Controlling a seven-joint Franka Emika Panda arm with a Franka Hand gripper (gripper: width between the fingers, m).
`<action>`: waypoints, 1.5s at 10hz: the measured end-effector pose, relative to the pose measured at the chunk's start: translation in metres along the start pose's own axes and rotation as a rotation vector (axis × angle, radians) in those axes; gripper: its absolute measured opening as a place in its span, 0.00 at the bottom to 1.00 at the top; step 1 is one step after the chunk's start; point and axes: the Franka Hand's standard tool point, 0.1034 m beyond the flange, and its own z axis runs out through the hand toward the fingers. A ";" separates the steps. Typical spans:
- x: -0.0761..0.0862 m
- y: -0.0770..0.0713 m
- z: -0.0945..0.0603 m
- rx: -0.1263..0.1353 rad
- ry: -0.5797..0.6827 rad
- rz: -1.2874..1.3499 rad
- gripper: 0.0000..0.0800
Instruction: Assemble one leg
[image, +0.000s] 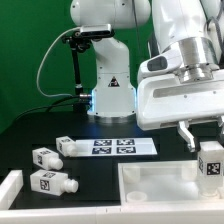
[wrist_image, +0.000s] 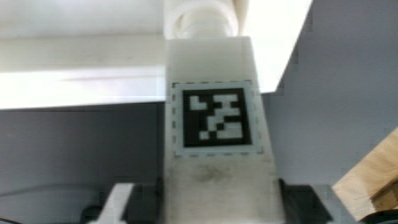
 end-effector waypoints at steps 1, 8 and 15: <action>-0.002 0.001 0.001 -0.001 -0.003 0.000 0.36; -0.005 0.001 0.005 -0.003 0.000 -0.002 0.43; 0.013 0.005 0.015 0.078 -0.449 0.094 0.81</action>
Offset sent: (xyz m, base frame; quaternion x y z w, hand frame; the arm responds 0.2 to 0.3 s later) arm 0.0003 0.0000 -0.0161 -0.0088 0.0174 0.0008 0.9998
